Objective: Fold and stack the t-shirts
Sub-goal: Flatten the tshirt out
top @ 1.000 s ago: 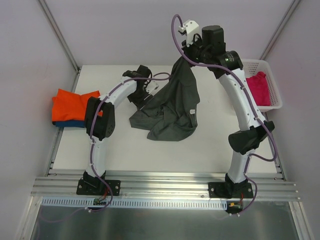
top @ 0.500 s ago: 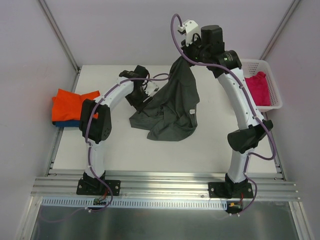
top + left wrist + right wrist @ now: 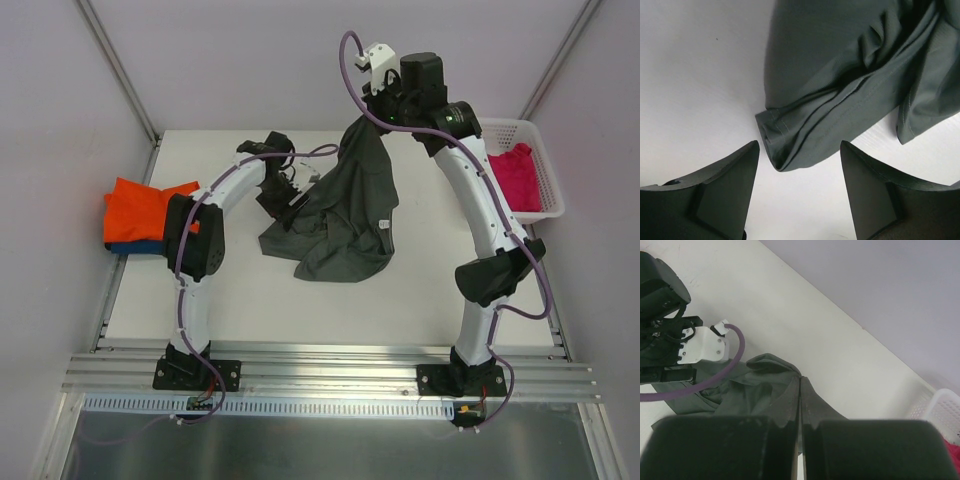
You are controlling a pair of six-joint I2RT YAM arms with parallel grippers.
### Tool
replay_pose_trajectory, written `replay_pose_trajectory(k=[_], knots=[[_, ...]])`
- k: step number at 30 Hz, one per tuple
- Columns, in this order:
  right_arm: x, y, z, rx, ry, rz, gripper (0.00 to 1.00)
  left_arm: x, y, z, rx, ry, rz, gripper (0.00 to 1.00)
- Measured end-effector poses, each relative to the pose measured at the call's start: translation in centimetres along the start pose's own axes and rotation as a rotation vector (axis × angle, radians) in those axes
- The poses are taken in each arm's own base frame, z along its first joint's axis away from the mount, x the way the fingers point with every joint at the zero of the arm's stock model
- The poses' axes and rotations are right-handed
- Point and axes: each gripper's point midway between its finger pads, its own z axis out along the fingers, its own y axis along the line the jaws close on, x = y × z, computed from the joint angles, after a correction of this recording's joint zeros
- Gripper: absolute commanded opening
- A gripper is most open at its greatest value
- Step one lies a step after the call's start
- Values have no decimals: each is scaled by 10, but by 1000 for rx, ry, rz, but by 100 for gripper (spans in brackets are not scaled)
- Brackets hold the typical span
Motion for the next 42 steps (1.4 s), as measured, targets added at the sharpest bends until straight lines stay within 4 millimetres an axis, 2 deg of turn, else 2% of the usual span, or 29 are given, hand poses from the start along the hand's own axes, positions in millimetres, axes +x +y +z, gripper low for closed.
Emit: replay_pose_trajectory(k=[5,10,12,13,17,19,22,30,42], knots=[[0,0,0,1,0,0,1,-5,10,11,9,-3,-14,66],[0,-1,0,3,1,0,1,-10,16,19,12,-4,-22,61],[0,-1,0,5,1,0,1,-10,15,21,23,-4,-25,47],[0,-1,0,5,1,0,1,-10,14,21,27,-6,-30,44],[1,-4,0,11,3,1,1,-11,14,22,32,-7,-34,43],[1,-4,0,12,2,2,1,-11,15,22,32,-8,-38,36],[1,-4,0,12,3,2,1,-10,18,21,31,-11,-52,40],[5,-4,5,9,13,4,1,-7,24,19,26,-12,-76,42],[9,-3,10,6,24,6,1,-5,22,18,46,-10,-101,34]])
